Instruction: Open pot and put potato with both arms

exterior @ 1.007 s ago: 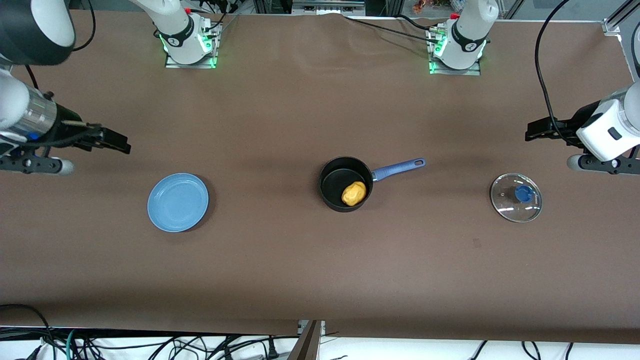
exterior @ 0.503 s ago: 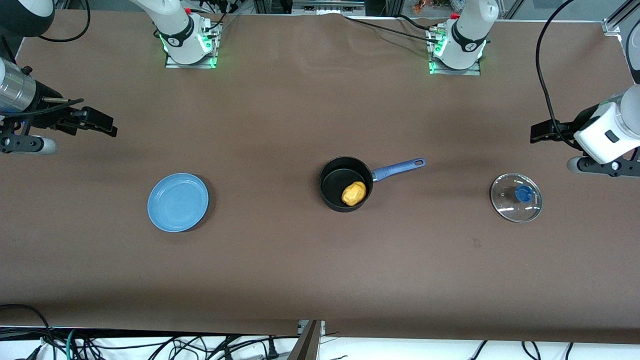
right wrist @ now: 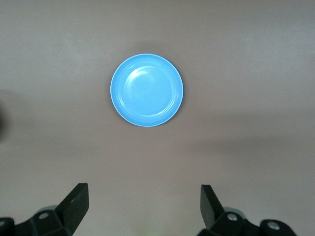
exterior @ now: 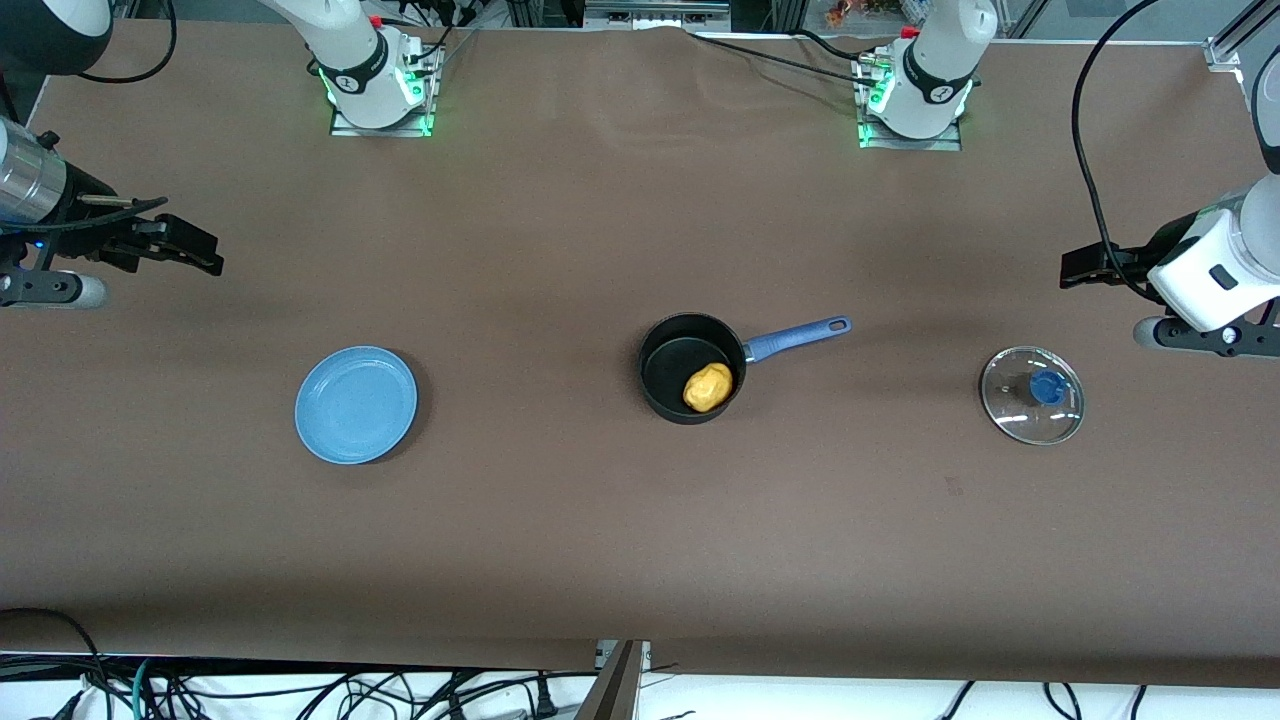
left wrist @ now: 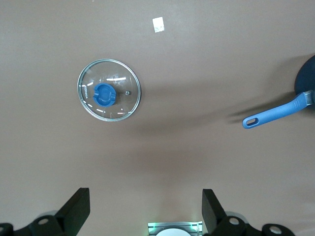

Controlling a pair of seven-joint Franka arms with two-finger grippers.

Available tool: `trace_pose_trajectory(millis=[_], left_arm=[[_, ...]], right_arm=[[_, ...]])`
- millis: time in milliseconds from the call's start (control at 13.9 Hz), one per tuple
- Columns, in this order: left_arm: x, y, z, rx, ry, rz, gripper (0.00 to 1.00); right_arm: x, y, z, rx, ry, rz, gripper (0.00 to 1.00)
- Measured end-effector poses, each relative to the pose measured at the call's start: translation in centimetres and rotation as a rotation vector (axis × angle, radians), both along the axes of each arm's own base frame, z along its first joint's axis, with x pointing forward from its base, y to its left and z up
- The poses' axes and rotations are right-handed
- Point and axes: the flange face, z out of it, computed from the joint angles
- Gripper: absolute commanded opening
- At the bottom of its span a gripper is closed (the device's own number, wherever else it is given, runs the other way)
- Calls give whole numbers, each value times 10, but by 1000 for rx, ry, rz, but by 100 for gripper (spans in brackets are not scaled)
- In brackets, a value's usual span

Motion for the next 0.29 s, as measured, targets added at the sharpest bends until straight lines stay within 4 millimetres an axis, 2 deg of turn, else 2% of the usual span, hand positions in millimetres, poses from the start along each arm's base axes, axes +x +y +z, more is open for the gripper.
trace_pose_trajectory(millis=[288], left_arm=[[0,0,0,0,-1,0,100]], right_arm=[[1,0,6,0,-13,23,100]])
